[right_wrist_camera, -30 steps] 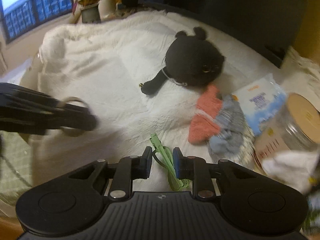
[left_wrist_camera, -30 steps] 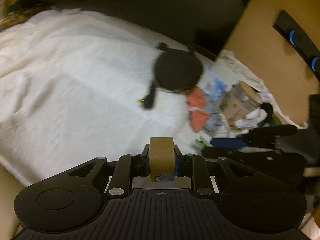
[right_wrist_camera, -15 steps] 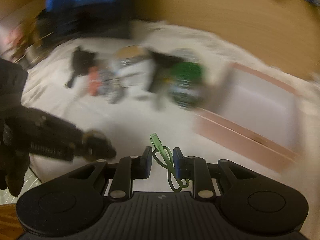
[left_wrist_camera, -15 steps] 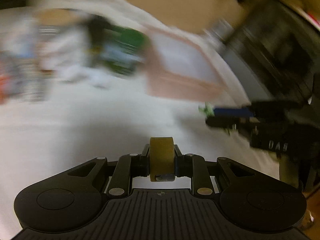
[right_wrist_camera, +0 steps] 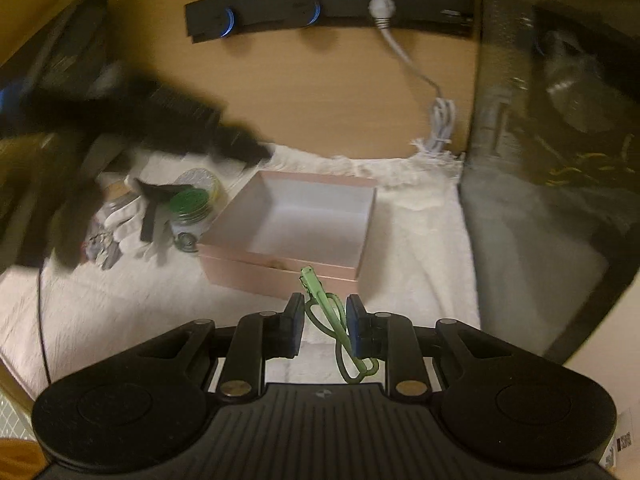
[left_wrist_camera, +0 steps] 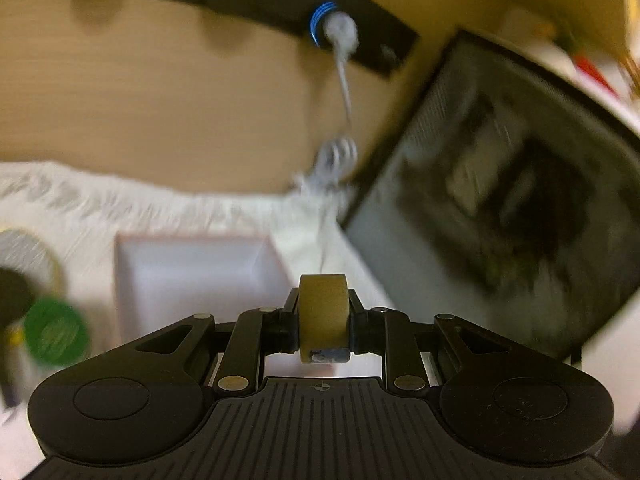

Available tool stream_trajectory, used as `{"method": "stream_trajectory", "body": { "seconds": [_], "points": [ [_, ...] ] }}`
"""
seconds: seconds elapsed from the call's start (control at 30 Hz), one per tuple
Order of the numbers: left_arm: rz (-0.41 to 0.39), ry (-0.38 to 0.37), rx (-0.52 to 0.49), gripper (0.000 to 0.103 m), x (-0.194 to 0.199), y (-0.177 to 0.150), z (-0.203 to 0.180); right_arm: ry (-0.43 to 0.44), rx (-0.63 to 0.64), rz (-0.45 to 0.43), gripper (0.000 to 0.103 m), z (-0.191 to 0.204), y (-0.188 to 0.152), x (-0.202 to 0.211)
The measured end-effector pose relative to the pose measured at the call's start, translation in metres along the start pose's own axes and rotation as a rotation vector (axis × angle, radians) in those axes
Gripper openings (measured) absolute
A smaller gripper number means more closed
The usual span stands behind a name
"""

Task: Organize soft objects
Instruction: 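Carry tape roll and cord over the pink box and open both grippers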

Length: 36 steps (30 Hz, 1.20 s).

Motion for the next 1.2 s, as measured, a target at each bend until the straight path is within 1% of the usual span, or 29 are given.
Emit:
{"method": "stream_trajectory", "body": {
  "seconds": [0.03, 0.07, 0.13, 0.17, 0.2, 0.23, 0.33, 0.43, 0.5, 0.57, 0.7, 0.73, 0.8, 0.83, 0.87, 0.9, 0.93, 1.07, 1.2],
  "points": [
    [-0.003, 0.011, 0.014, 0.025, -0.015, 0.009, 0.004, -0.005, -0.001, -0.003, 0.022, -0.001, -0.002, 0.001],
    [0.017, 0.045, 0.017, 0.025, -0.03, 0.014, 0.007, -0.011, -0.003, -0.003, 0.022, -0.002, -0.002, -0.001],
    [0.044, 0.148, 0.001, 0.026, -0.051, 0.013, 0.02, -0.019, -0.018, 0.004, 0.022, -0.005, -0.003, 0.001],
    [0.046, 0.182, -0.013, 0.026, -0.058, 0.01, 0.024, -0.022, -0.019, 0.003, 0.022, -0.005, -0.003, 0.001],
    [0.041, 0.191, -0.014, 0.026, -0.061, 0.007, 0.027, -0.024, -0.018, 0.001, 0.022, -0.005, -0.003, 0.001],
    [0.029, 0.182, -0.009, 0.026, -0.062, 0.003, 0.028, -0.022, -0.017, 0.0, 0.022, -0.005, -0.004, 0.001],
    [-0.027, 0.135, 0.004, 0.026, -0.048, -0.004, 0.025, -0.01, -0.011, 0.013, 0.022, -0.002, -0.002, -0.005],
    [-0.062, 0.124, 0.009, 0.026, -0.022, -0.011, 0.026, 0.003, -0.008, 0.018, 0.022, 0.004, 0.009, -0.014],
    [-0.079, 0.116, 0.03, 0.026, 0.002, -0.02, 0.028, 0.018, -0.003, 0.001, 0.022, 0.008, 0.023, -0.019],
    [-0.091, 0.123, 0.053, 0.026, 0.028, -0.032, 0.031, 0.034, -0.005, -0.018, 0.022, 0.013, 0.046, -0.024],
    [-0.107, 0.177, 0.101, 0.026, 0.077, -0.065, 0.047, 0.048, -0.016, -0.055, 0.022, 0.026, 0.104, -0.048],
    [-0.109, 0.193, 0.114, 0.026, 0.088, -0.074, 0.052, 0.052, -0.021, -0.048, 0.022, 0.029, 0.117, -0.057],
    [-0.106, 0.232, 0.138, 0.026, 0.108, -0.092, 0.061, 0.073, -0.03, -0.002, 0.024, 0.037, 0.142, -0.082],
    [-0.103, 0.257, 0.148, 0.026, 0.12, -0.101, 0.066, 0.067, -0.038, 0.015, 0.03, 0.041, 0.148, -0.091],
    [-0.099, 0.281, 0.155, 0.026, 0.129, -0.109, 0.071, 0.052, -0.041, 0.025, 0.034, 0.045, 0.153, -0.1],
    [-0.097, 0.305, 0.16, 0.026, 0.138, -0.116, 0.076, 0.038, -0.038, 0.026, 0.042, 0.048, 0.156, -0.108],
    [-0.098, 0.331, 0.168, 0.026, 0.148, -0.124, 0.082, 0.033, -0.034, 0.026, 0.046, 0.052, 0.158, -0.114],
    [-0.125, 0.409, 0.239, 0.026, 0.184, -0.149, 0.107, 0.046, -0.038, 0.054, 0.049, 0.072, 0.153, -0.129],
    [-0.177, 0.486, 0.296, 0.026, 0.218, -0.16, 0.13, 0.077, -0.002, 0.084, 0.051, 0.105, 0.142, -0.138]
  ]
}}
Point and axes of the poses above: each gripper's, at about its wrist camera, not at the fingertips, and x roughly against the way its jaws point, z to its left, y to its top, the point moved 4 cm from there along -x, roughly the way its jaws point, and after that the axes turned 15 degrees about -y, right-handed, at the moved point
